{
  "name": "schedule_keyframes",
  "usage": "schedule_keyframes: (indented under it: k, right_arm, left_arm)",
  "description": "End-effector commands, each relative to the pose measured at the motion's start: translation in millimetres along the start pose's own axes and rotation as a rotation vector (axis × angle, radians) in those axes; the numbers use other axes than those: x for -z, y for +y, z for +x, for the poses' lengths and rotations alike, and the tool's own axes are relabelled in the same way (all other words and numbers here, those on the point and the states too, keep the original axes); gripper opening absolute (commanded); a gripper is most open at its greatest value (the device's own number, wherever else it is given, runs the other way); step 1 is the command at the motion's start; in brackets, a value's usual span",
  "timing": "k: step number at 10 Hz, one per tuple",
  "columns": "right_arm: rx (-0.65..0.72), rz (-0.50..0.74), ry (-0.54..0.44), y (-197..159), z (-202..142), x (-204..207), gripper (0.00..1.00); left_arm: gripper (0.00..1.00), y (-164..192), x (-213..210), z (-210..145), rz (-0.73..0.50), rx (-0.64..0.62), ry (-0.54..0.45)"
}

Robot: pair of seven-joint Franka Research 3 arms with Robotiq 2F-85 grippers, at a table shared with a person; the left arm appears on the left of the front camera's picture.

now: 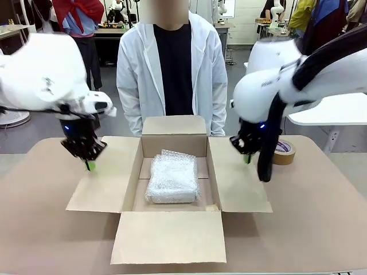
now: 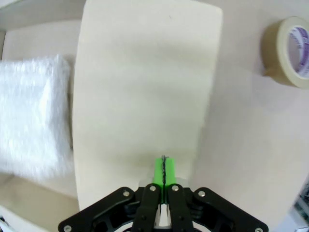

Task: Wrap the clocks to prevent damage.
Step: Once the human has placed the objects inside and stepped back, release both hands from the side flaps of the Package Box.

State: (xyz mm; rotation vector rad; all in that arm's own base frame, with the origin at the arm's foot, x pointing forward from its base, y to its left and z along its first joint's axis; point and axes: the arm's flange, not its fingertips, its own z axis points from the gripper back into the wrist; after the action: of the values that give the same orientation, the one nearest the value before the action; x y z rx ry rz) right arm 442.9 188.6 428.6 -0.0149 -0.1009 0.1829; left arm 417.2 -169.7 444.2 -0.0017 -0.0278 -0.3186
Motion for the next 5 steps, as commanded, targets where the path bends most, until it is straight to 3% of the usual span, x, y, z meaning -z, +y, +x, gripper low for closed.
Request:
schedule_keyframes:
  k: [1, 3, 5]
  right_arm:
    - [-0.086, -0.046, 0.009, -23, -25, -46, 0.01]
    - [-0.114, -0.074, 0.006, -48, -49, -88, 0.01]
    - [-0.042, -0.066, -0.011, -65, -61, -108, 0.01]
  left_arm:
    - [0.01, 21, -40, -29, -0.015, 0.107, -0.025]
    - [0.01, 33, -75, -51, 0.038, 0.154, -0.060]
    - [0.01, 44, -94, -62, 0.057, 0.153, -0.096]
